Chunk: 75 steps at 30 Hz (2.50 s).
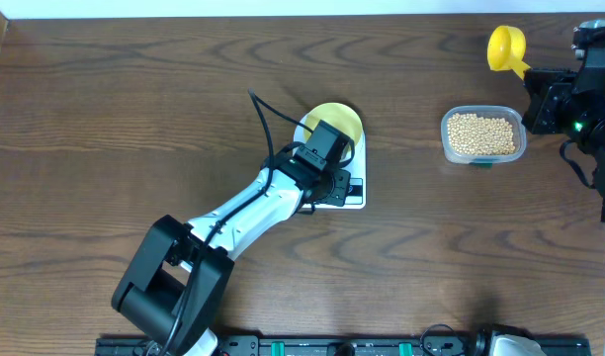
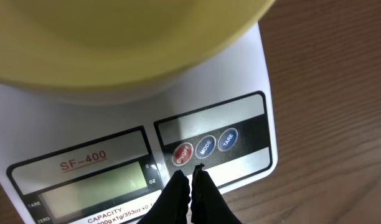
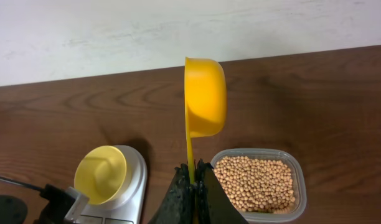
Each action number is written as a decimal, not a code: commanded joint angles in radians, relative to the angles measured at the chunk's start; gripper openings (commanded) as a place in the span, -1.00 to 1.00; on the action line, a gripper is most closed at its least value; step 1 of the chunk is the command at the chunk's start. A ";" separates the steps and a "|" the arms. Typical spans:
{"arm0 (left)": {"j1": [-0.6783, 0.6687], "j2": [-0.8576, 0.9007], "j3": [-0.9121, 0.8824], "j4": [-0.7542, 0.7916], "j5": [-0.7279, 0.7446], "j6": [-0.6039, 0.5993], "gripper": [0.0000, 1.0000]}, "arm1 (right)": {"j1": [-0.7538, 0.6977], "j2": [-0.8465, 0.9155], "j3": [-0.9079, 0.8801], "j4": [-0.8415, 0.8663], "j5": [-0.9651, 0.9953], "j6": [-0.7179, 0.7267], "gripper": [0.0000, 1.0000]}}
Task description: Scoop item into bowl and weigh 50g on scale
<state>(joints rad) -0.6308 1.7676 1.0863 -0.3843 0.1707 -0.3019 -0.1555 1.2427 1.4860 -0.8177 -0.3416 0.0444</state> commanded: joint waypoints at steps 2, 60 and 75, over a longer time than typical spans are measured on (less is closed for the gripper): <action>-0.004 0.029 -0.002 -0.001 -0.037 0.021 -0.85 | -0.007 0.001 0.016 0.003 -0.001 0.003 -0.98; -0.006 0.064 -0.003 0.024 -0.034 0.054 -0.86 | -0.007 0.001 0.016 -0.010 -0.001 0.003 -0.98; -0.006 0.093 -0.003 0.032 -0.033 0.054 -0.85 | -0.007 0.001 0.015 -0.009 -0.001 0.003 -0.98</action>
<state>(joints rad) -0.6353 1.8351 1.0863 -0.3531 0.1513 -0.2573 -0.1555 1.2427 1.4860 -0.8265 -0.3416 0.0444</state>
